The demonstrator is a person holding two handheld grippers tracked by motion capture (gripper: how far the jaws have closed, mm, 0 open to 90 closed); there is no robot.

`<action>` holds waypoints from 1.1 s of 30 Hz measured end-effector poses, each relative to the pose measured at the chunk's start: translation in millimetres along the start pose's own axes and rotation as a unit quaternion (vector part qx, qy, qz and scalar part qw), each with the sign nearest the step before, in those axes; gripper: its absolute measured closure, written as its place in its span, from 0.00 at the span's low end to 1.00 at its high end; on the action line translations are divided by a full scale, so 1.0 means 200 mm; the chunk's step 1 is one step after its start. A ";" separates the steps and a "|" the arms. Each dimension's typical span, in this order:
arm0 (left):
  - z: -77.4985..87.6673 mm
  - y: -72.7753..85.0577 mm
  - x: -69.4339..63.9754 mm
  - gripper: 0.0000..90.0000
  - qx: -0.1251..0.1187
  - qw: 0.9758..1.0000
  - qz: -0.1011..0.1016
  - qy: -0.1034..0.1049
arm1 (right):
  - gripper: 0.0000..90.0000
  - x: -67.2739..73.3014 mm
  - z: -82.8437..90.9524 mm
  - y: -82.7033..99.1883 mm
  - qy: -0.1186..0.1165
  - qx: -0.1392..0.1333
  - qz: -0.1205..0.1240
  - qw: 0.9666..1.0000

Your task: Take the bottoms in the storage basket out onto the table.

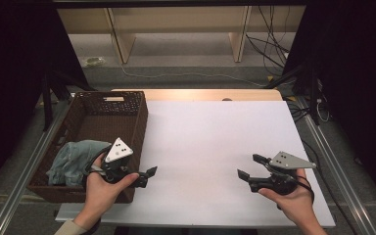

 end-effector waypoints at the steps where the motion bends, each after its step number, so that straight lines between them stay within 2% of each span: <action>1: 0.00 0.00 0.00 0.00 0.001 1.000 0.000 0.001 | 0.24 0.00 0.00 0.00 0.001 0.000 -0.002 1.000; 10: 0.05 0.01 0.04 0.00 -0.004 1.000 0.005 -0.006 | 0.24 0.00 0.00 0.00 -0.002 0.002 0.000 1.000; 23: 0.15 0.00 0.16 0.00 -0.010 0.999 0.019 -0.024 | 0.24 0.00 0.00 0.01 -0.003 0.004 -0.002 1.000; 33: 0.19 0.00 0.23 0.00 -0.010 0.999 0.022 -0.038 | 0.24 0.01 -0.01 0.01 -0.004 0.004 -0.003 1.000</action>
Point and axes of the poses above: each handheld gripper's, and its own axes: z roughly backward along the jaws, y roughly out of its underside, x roughly to its left, the point moved 8 cm from there along -z, roughly forward along the jaws, and after that the axes turned 1 degree about x, right-handed, at the moved point
